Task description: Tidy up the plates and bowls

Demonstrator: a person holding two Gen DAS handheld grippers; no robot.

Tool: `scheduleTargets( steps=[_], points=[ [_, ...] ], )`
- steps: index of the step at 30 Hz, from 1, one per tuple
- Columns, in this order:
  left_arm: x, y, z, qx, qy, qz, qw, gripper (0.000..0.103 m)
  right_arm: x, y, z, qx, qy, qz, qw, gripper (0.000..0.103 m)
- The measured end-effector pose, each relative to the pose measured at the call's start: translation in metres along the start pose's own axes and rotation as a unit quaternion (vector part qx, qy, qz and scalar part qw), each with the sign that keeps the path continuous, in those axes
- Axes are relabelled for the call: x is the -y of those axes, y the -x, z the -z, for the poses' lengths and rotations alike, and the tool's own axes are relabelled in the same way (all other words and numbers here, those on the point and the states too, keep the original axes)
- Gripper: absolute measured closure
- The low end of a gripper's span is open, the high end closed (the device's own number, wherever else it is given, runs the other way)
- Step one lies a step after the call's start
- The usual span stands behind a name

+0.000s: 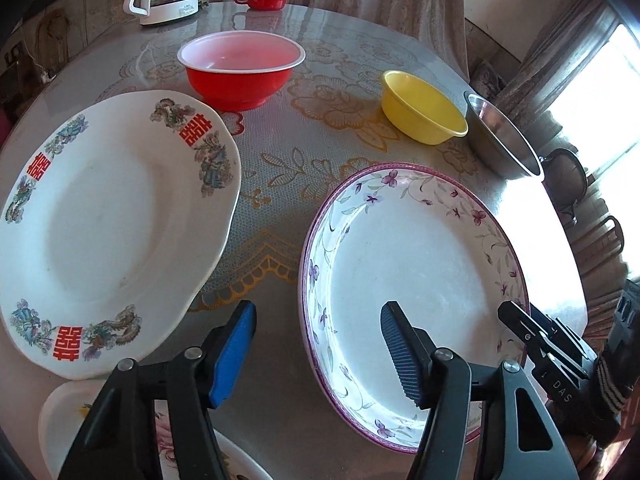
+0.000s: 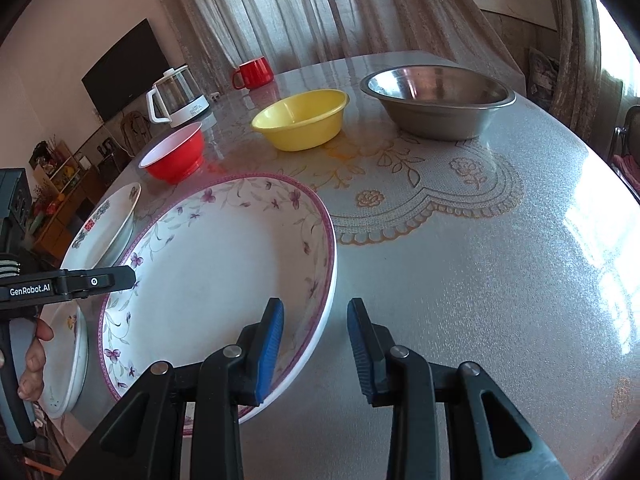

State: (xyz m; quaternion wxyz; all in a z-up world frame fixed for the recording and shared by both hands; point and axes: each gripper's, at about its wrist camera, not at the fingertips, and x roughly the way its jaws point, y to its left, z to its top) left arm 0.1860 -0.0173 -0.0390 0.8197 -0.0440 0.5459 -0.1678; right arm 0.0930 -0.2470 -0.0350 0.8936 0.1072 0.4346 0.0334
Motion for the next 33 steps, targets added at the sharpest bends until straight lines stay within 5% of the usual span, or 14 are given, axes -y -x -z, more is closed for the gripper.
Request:
scheduleTargets(
  steps=[6,14,19,25,31,33],
  points=[
    [0.011,-0.006,-0.003,-0.003,-0.024,-0.02,0.9995,0.063,-0.004,-0.001,0.0,0.001,0.013,0.009,1.0,0.07],
    [0.018,-0.01,-0.003,0.002,-0.054,-0.048,0.9974,0.075,-0.006,-0.003,-0.001,0.005,0.026,0.013,1.0,0.07],
    [0.024,-0.007,0.0,0.011,-0.07,-0.066,0.9953,0.075,-0.003,-0.004,-0.003,0.002,0.017,0.008,1.0,0.083],
    [0.037,-0.006,0.012,0.006,-0.07,0.007,0.9975,0.075,0.028,0.004,-0.001,-0.003,-0.053,-0.021,0.998,0.085],
    [0.05,-0.014,0.01,0.026,-0.073,-0.01,0.997,0.063,0.043,0.01,0.0,-0.025,-0.051,-0.05,0.997,0.082],
    [0.053,-0.015,0.011,0.033,-0.083,-0.033,0.9955,0.073,0.037,0.01,0.0,-0.026,-0.037,-0.044,0.998,0.077]
  ],
)
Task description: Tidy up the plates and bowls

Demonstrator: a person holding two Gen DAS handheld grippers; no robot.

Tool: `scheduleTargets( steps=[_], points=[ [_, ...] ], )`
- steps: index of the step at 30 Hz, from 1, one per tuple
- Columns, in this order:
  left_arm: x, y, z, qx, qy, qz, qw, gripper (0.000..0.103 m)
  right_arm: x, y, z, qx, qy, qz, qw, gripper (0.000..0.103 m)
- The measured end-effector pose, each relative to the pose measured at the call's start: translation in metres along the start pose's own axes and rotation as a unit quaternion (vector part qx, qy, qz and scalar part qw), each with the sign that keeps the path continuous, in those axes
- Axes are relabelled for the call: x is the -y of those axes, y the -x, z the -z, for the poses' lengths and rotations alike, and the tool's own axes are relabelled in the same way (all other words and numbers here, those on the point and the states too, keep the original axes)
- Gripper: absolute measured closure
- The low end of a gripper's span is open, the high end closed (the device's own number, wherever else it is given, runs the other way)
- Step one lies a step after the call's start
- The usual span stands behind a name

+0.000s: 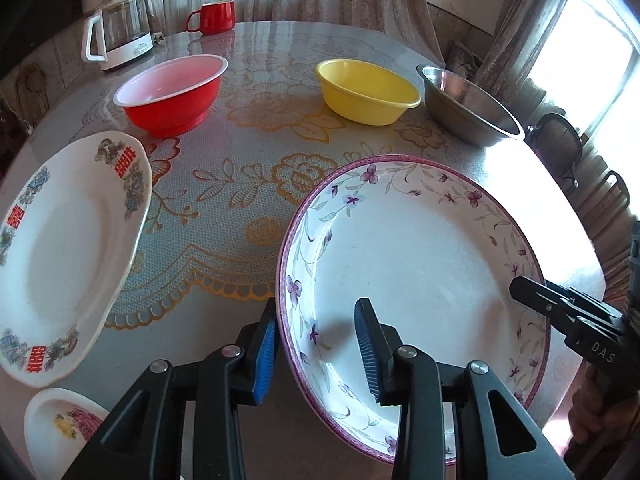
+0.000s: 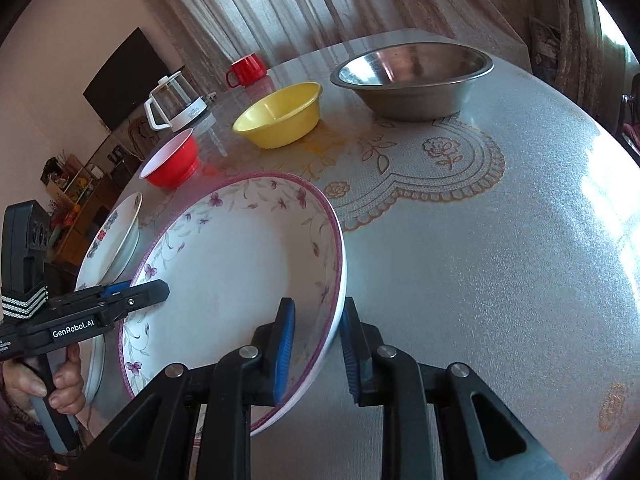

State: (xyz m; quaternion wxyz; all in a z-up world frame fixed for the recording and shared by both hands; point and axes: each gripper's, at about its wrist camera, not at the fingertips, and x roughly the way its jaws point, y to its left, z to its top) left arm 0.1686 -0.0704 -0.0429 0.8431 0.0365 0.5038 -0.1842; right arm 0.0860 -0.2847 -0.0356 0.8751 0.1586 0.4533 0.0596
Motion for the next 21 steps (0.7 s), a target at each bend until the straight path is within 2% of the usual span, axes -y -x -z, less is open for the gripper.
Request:
scheduleTargets(
  steps=[3,8,11,15,17,21],
  points=[
    [-0.02,0.004,-0.004,0.004,0.035,0.028,0.999,0.079,-0.005,-0.001,0.001,0.004,0.011,0.013,1.0,0.077],
    [-0.033,0.017,-0.022,0.026,0.044,-0.014,0.9986,0.079,-0.019,-0.013,-0.005,-0.006,0.023,0.0,1.0,0.08],
    [-0.044,0.019,-0.028,0.028,0.056,-0.016,0.9979,0.079,-0.035,-0.022,-0.009,-0.003,0.034,0.01,0.999,0.08],
    [-0.042,0.008,-0.014,-0.002,0.042,-0.022,0.9989,0.079,-0.033,-0.027,-0.012,0.002,0.022,0.01,1.0,0.085],
    [-0.037,0.007,-0.006,0.009,0.027,-0.03,0.9992,0.079,-0.032,-0.026,-0.011,0.01,0.03,0.025,0.999,0.087],
    [-0.038,0.008,-0.004,0.01,0.04,-0.031,0.9987,0.079,-0.04,-0.027,-0.01,0.01,0.061,0.043,0.997,0.083]
  ],
)
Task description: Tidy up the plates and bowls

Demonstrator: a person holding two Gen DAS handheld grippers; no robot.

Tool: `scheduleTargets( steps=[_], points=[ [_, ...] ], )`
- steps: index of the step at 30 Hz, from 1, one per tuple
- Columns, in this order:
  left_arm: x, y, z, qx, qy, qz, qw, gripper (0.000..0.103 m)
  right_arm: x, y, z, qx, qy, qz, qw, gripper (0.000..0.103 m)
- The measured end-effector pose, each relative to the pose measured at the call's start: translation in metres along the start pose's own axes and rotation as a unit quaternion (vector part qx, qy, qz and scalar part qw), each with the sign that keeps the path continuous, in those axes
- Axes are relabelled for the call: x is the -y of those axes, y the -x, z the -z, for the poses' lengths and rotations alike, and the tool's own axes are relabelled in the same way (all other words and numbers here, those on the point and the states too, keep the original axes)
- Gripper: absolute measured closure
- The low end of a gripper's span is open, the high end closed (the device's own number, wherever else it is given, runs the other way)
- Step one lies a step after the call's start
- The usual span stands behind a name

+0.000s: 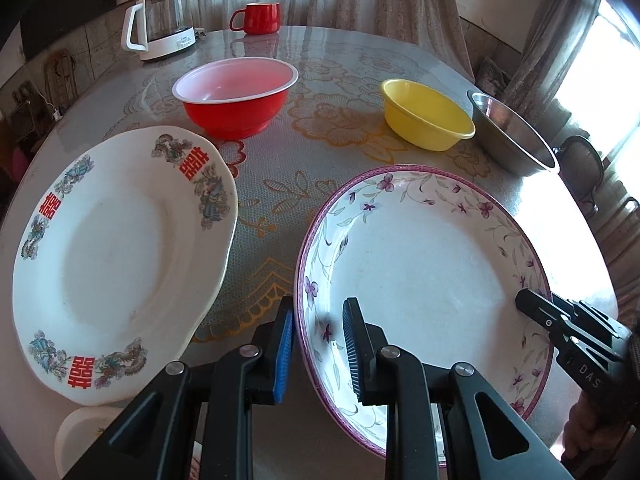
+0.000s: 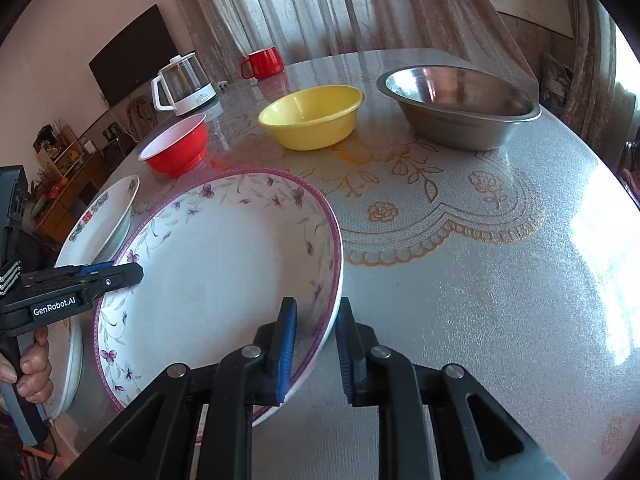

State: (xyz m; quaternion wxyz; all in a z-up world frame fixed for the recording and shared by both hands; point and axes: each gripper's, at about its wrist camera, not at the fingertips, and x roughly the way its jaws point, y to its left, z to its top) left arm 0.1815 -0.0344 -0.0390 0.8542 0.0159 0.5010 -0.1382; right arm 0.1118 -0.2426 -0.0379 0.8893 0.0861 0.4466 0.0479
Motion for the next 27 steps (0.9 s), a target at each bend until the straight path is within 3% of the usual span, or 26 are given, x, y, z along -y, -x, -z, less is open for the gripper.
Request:
scheduleTargets(
  steps=[4,7,12,16,19,23,27],
  points=[
    [0.01,0.001,0.009,0.002,-0.022,-0.028,0.9994,0.079,0.001,0.002,0.004,0.004,-0.011,-0.002,1.0,0.083],
    [0.004,0.002,0.013,-0.003,0.002,-0.009,1.0,0.078,0.002,0.005,0.007,0.005,-0.029,-0.011,0.999,0.083],
    [0.009,0.006,0.017,0.005,-0.013,-0.029,0.9995,0.078,-0.004,0.01,0.016,0.009,-0.03,-0.009,0.999,0.082],
    [0.0,0.008,0.014,0.001,0.01,-0.009,0.9999,0.079,-0.006,0.011,0.017,0.011,-0.043,-0.003,0.999,0.082],
    [-0.006,0.014,0.014,0.008,0.019,-0.002,0.9998,0.079,-0.014,0.013,0.019,0.005,-0.027,-0.001,1.0,0.081],
    [0.002,0.015,0.02,0.012,-0.008,-0.022,0.9996,0.079,-0.02,0.014,0.022,0.004,-0.01,0.006,1.0,0.078],
    [-0.002,0.021,0.029,0.028,0.0,-0.027,0.9993,0.079,-0.025,0.015,0.023,-0.004,0.001,0.013,1.0,0.077]
  ],
)
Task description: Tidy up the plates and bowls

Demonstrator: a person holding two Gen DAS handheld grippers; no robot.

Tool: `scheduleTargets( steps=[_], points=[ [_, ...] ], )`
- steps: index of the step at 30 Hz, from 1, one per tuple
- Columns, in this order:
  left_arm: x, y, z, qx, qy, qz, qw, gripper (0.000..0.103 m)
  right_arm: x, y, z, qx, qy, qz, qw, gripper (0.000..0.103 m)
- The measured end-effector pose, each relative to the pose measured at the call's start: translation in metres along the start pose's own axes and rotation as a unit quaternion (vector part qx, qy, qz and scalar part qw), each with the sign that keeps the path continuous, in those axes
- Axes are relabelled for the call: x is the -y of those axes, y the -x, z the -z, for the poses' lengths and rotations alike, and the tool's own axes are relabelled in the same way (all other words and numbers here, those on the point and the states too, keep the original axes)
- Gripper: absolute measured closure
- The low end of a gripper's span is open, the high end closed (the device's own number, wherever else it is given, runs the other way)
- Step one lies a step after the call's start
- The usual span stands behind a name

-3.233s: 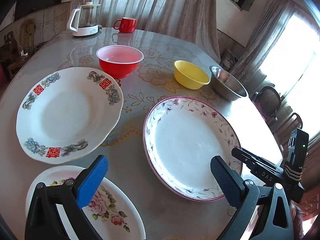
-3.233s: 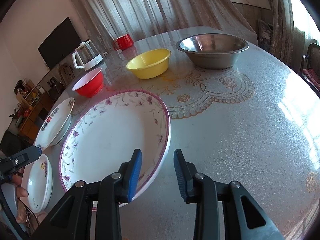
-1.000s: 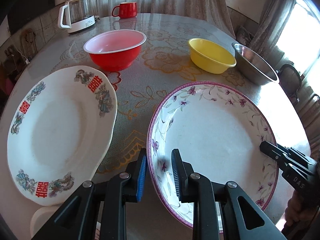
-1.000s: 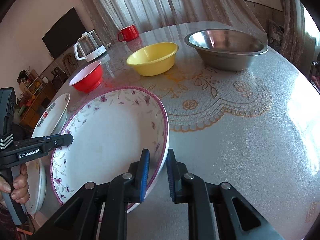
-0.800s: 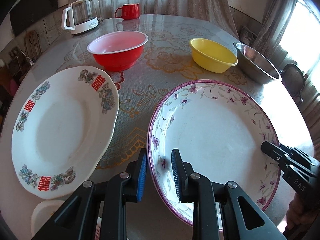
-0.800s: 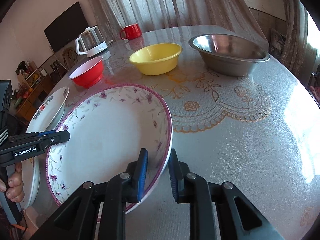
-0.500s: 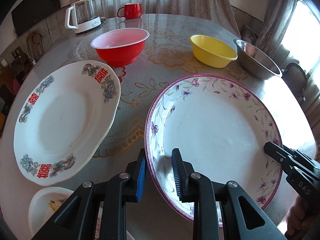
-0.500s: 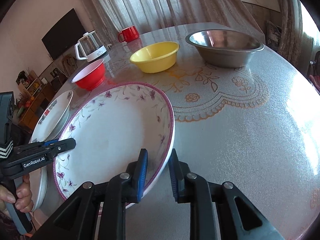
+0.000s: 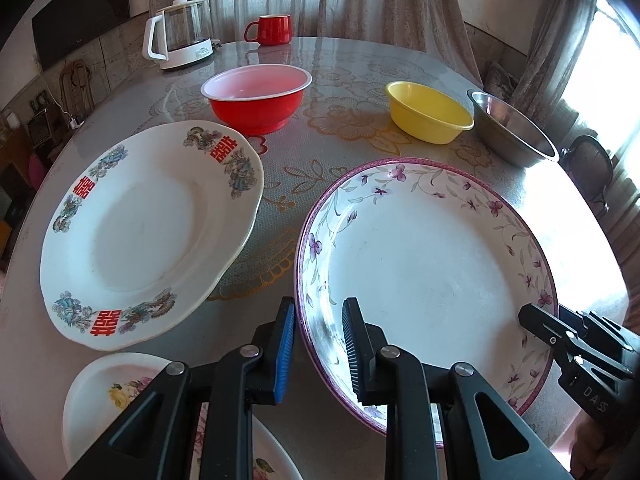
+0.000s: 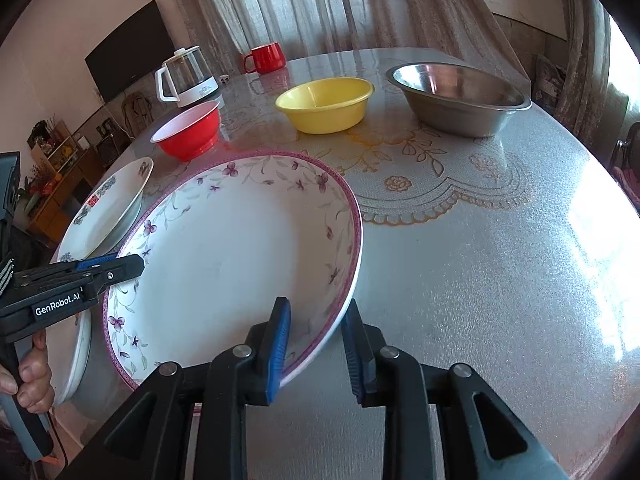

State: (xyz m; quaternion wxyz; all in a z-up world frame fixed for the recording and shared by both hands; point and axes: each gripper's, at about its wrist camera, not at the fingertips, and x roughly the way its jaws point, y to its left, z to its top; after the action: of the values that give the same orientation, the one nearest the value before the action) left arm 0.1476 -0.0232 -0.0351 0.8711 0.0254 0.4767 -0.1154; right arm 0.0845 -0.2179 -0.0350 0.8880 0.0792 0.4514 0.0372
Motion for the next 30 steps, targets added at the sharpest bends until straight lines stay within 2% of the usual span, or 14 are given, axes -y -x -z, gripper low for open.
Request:
scheduleTargets(
  steps=[7,10,14,25,30],
  points=[
    [-0.004,0.012,0.014,0.027,0.01,-0.022,0.9993,0.079,-0.007,0.003,0.006,-0.017,0.019,-0.016,1.0,0.076],
    [-0.006,0.017,0.016,0.038,0.014,-0.027,0.9988,0.079,-0.006,0.005,0.009,-0.03,0.005,-0.046,0.999,0.075],
    [-0.002,0.024,0.014,0.059,0.006,-0.041,0.9974,0.079,-0.005,0.003,0.008,-0.037,-0.003,-0.048,0.998,0.075],
    [-0.007,0.041,0.019,0.082,0.01,-0.042,0.9958,0.078,-0.007,0.019,-0.009,0.006,0.0,-0.003,1.0,0.074],
    [-0.013,0.043,0.022,0.081,0.017,-0.044,0.9956,0.078,-0.018,0.023,-0.017,0.022,0.015,-0.008,1.0,0.074]
  ],
)
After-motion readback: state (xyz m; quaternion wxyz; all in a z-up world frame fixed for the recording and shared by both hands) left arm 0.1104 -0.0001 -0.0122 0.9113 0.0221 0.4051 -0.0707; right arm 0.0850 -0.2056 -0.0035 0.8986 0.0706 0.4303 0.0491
